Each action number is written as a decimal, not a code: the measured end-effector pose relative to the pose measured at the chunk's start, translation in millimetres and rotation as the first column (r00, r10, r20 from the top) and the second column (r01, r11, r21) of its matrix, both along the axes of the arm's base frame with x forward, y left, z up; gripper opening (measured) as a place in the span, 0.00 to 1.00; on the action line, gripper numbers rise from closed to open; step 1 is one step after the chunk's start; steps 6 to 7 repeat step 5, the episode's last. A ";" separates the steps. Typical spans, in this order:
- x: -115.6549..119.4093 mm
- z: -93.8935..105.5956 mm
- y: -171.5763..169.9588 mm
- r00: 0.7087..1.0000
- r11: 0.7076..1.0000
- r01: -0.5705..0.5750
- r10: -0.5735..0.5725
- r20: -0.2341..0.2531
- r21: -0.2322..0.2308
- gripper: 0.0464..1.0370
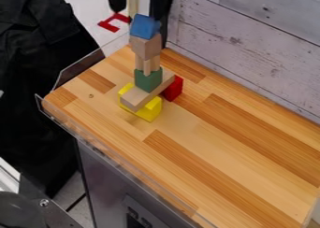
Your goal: Took blue triangle and put on the top of tower
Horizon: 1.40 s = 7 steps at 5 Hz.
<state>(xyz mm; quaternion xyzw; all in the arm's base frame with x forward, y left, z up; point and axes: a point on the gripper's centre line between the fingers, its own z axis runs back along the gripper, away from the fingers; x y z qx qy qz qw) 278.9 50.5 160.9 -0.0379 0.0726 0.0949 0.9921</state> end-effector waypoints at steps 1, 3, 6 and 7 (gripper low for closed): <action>-1.4 13.4 -15.1 0.999 0.998 0.039 -0.038 -0.026 0.052 0.96; -6.1 -3.3 -62.3 0.989 0.990 0.140 -0.138 -0.054 0.035 0.96; -9.1 -19.8 -80.3 0.993 0.993 0.107 -0.109 -0.040 -0.038 0.96; -9.1 -19.8 -80.3 0.993 0.993 0.107 -0.109 -0.040 -0.038 0.96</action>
